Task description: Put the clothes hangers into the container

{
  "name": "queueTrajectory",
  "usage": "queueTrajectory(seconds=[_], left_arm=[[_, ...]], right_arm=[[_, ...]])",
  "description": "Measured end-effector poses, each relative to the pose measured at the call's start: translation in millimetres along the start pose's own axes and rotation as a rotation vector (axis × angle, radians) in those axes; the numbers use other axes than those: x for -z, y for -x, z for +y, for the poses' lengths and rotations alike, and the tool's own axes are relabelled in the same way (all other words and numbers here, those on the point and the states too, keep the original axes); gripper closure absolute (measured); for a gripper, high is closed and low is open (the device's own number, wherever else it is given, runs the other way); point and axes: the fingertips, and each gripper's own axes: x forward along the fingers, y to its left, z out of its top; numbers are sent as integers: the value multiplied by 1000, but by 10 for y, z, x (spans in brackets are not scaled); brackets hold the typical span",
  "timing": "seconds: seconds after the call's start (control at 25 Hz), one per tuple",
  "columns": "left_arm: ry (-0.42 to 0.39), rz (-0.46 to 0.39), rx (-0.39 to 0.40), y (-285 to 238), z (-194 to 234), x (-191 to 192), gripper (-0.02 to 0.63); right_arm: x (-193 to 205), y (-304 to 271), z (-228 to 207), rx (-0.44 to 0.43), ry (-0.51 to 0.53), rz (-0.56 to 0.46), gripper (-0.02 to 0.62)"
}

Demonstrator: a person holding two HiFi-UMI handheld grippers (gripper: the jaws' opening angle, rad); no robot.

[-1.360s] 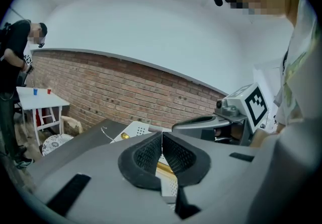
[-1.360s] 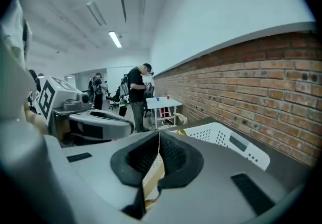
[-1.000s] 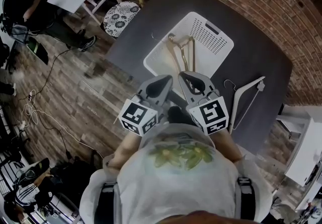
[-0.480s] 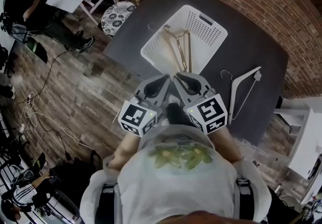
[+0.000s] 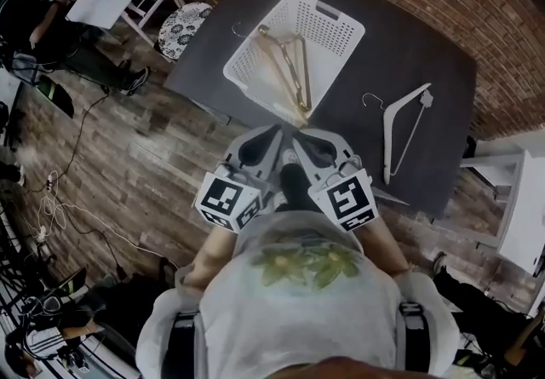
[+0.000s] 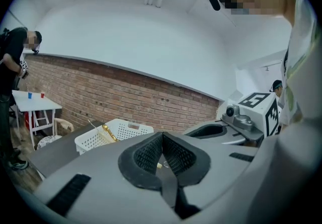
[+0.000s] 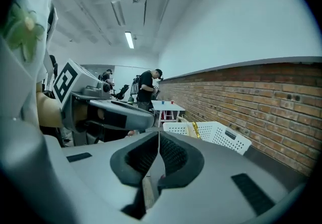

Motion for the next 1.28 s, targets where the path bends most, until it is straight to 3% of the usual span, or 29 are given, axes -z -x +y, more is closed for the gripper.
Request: queueTrajectory(seconds=[0.28,0.44,0.6,0.72,1.0,1.28], left_arm=[[25,25,75,-30,-375,184,577],[30,41,125,-136,-580,252,577],[9,80,123,-378,-637,298,577],[9,96,135,-556,-696,320,577],[15,148,146,-817,-862,439,577],[7,176,157,-1011,-949,484,577]], right_arm=[[312,326,-138,148,-9,67,560],[453,437,-258,162,-75,96,560],[664,548,-465,194,-122,154,555],[912,645,-593,189,-173,228,462],[1371,924,-928,261,-242,314,462],[1867,1183,-1411,414,-338,375,439]])
